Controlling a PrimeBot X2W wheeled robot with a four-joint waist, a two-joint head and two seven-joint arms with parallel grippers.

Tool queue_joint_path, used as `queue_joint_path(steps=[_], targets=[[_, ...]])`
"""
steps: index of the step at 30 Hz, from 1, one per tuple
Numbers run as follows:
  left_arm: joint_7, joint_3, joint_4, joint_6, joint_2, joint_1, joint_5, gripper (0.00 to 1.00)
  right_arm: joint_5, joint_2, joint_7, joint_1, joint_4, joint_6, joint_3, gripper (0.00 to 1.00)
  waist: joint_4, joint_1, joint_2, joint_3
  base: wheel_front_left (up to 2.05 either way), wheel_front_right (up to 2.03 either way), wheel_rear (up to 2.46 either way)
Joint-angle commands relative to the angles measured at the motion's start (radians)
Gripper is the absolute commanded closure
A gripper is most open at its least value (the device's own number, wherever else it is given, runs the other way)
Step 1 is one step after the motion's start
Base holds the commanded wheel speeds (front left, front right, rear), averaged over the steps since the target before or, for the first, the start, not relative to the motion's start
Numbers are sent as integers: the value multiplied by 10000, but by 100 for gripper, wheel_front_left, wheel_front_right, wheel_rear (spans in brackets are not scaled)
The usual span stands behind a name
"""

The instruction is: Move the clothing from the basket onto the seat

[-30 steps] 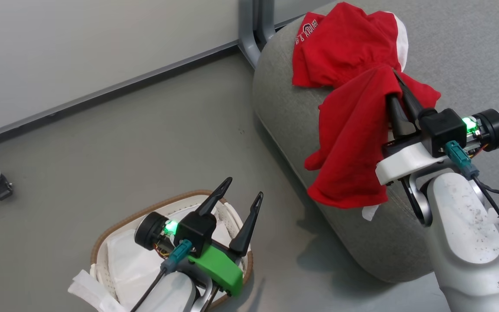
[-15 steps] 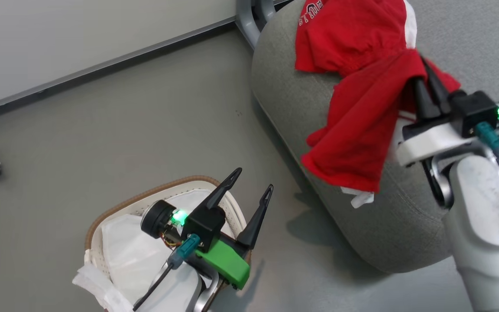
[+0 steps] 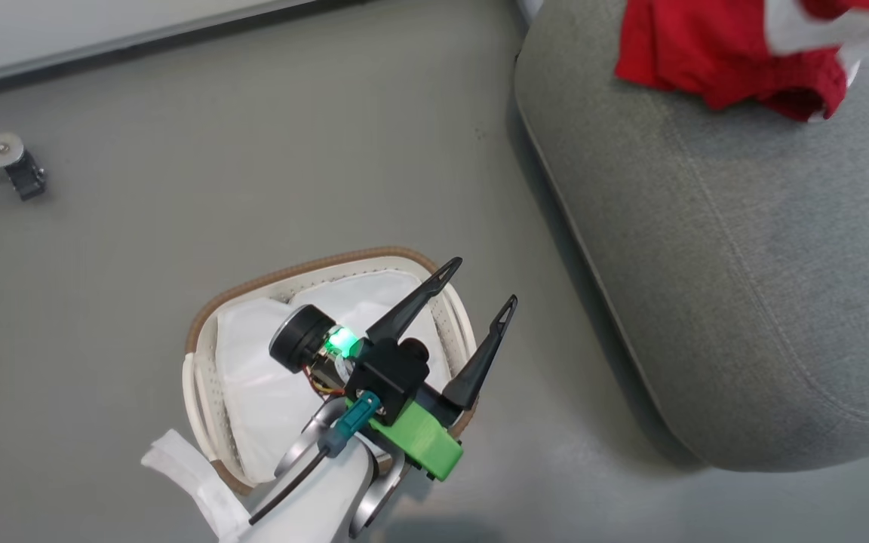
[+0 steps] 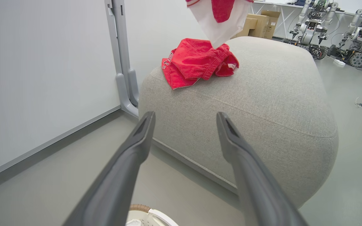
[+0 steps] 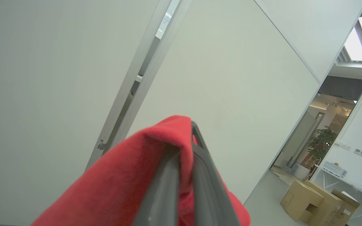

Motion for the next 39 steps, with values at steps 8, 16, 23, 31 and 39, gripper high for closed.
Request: queue_joint_path(steps=[8,16,23,31,39], targets=[[9,-328,-192,-32,323,-783,247,0,-206,-1634,764,-1519,1626,-13,-978,100,1693,0,-1,2167,0,0,0],[9,-357,-321,-32,437,-1000,425,0,-911,-867,-166,-288,3396,-14,-2130,100,1826,0,-1,3047,0,0,0],[10,-328,-305,3,588,-1002,477,0,-1558,139,-1100,469,4760,-14,-2690,100,1582,0,-1,3205,0,0,0],[10,-282,-358,34,703,-881,381,0,-1922,801,-1785,866,5348,-14,-2602,0,1222,0,-1,2939,0,0,0],[9,13,-503,138,717,-670,193,0,-1656,1313,-2037,1665,4860,-14,-1955,0,925,0,-1,2275,0,0,0]])
